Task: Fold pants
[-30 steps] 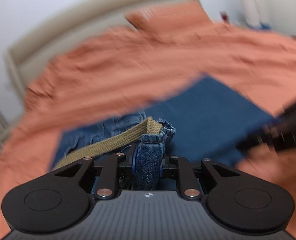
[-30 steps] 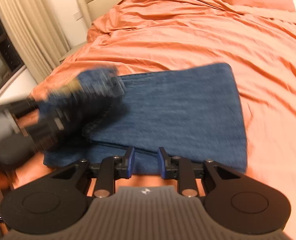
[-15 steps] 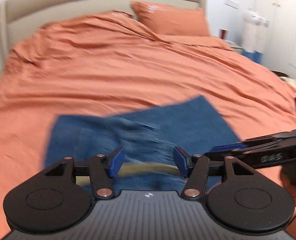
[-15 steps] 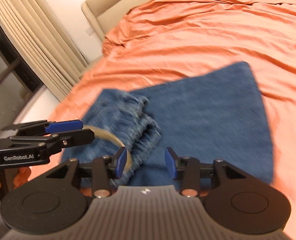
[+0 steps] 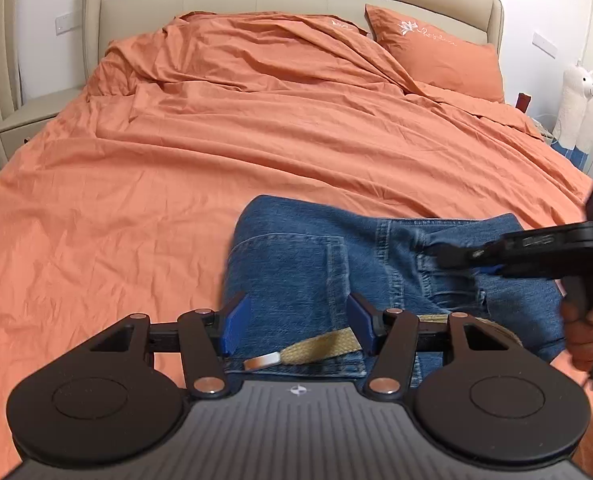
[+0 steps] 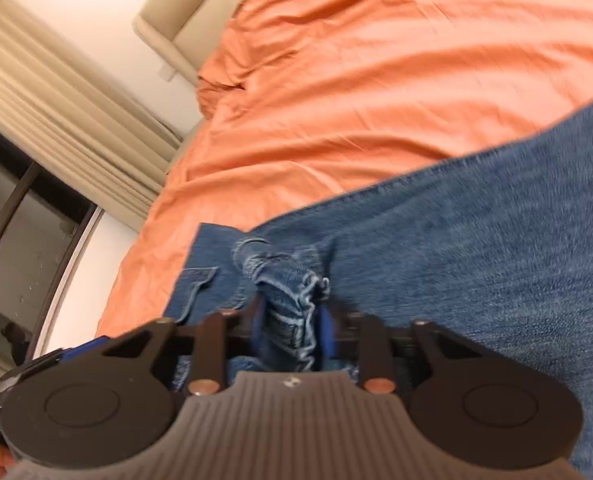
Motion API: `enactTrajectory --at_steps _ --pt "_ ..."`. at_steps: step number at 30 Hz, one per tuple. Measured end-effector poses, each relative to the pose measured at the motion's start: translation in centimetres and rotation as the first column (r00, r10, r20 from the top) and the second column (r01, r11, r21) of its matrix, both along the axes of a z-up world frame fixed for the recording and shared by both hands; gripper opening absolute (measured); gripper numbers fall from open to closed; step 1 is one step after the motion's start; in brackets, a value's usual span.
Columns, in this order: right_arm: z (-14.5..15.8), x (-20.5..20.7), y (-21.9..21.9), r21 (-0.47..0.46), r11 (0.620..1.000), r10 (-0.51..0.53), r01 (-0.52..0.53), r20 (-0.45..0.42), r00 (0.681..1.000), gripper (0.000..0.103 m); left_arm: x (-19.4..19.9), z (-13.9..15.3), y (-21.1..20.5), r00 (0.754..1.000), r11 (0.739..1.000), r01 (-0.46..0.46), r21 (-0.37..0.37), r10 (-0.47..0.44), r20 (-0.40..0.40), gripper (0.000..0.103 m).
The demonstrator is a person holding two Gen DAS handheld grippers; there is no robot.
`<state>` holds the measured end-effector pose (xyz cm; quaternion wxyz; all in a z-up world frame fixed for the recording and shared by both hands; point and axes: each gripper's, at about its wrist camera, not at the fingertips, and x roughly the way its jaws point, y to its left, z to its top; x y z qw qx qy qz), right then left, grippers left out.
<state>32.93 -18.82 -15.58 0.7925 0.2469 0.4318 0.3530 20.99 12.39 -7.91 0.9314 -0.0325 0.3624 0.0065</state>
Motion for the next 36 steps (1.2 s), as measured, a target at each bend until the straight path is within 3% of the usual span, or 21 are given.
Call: enactTrajectory --at_steps 3,6,8,11,14,17,20,23,24,32,34,36 --pt "2.8 -2.0 -0.8 0.035 0.999 0.015 -0.017 0.049 0.999 0.011 -0.2 0.4 0.3 1.0 1.0 0.003 -0.028 -0.003 0.013 0.062" --pt "5.4 -3.6 -2.6 0.17 0.985 0.026 -0.032 0.037 0.999 0.011 0.1 0.7 0.4 1.0 0.999 0.012 -0.051 -0.012 0.012 0.06" --pt "6.1 -4.4 -3.4 0.192 0.981 0.022 -0.024 0.014 1.0 0.01 0.9 0.3 0.2 0.999 0.999 0.032 -0.038 -0.033 -0.019 0.057" --pt "4.2 -4.3 -3.7 0.118 0.992 -0.024 0.031 -0.062 0.998 0.01 2.1 -1.2 0.1 0.996 0.999 0.033 -0.024 -0.035 -0.084 0.045" --pt "1.4 -3.9 -3.7 0.08 0.994 -0.059 0.071 -0.135 0.989 0.01 2.8 -2.6 0.6 0.992 0.999 0.02 -0.034 -0.025 -0.127 0.043" --pt "0.1 -3.6 -3.6 0.05 0.995 -0.077 0.084 -0.132 0.988 0.011 2.9 -3.3 0.9 0.991 0.999 0.02 -0.044 -0.026 -0.134 0.042" --pt "-0.2 -3.5 -3.6 0.035 0.996 -0.075 0.08 -0.132 0.988 0.019 2.8 -3.3 0.9 0.991 0.999 0.027 -0.041 -0.032 -0.13 0.042" --pt "0.1 -4.0 -4.1 0.037 0.996 -0.073 0.077 -0.116 0.991 0.044 2.8 -3.3 0.8 0.991 0.998 0.033 -0.045 -0.039 -0.124 0.042" --pt "0.0 -4.1 -4.5 0.036 0.996 -0.08 0.085 -0.115 0.99 0.045 2.8 -3.3 0.8 0.992 0.998 0.035 -0.046 -0.041 -0.122 0.042" --pt "-4.0 -2.7 -4.2 0.144 0.983 -0.074 0.116 -0.264 0.962 0.041 2.7 -3.3 1.2 0.995 0.997 0.024 -0.08 -0.032 -0.095 0.042" --pt "-4.9 -2.4 -3.7 0.18 0.975 -0.07 0.127 -0.292 0.954 0.021 2.5 -3.0 1.6 0.997 0.994 0.013 -0.104 -0.021 -0.079 0.042" --pt "-4.7 -2.5 -3.4 0.187 0.973 -0.075 0.134 -0.295 0.953 0.017 1.9 -2.2 2.2 0.999 0.991 -0.002 -0.132 -0.003 -0.043 0.041"
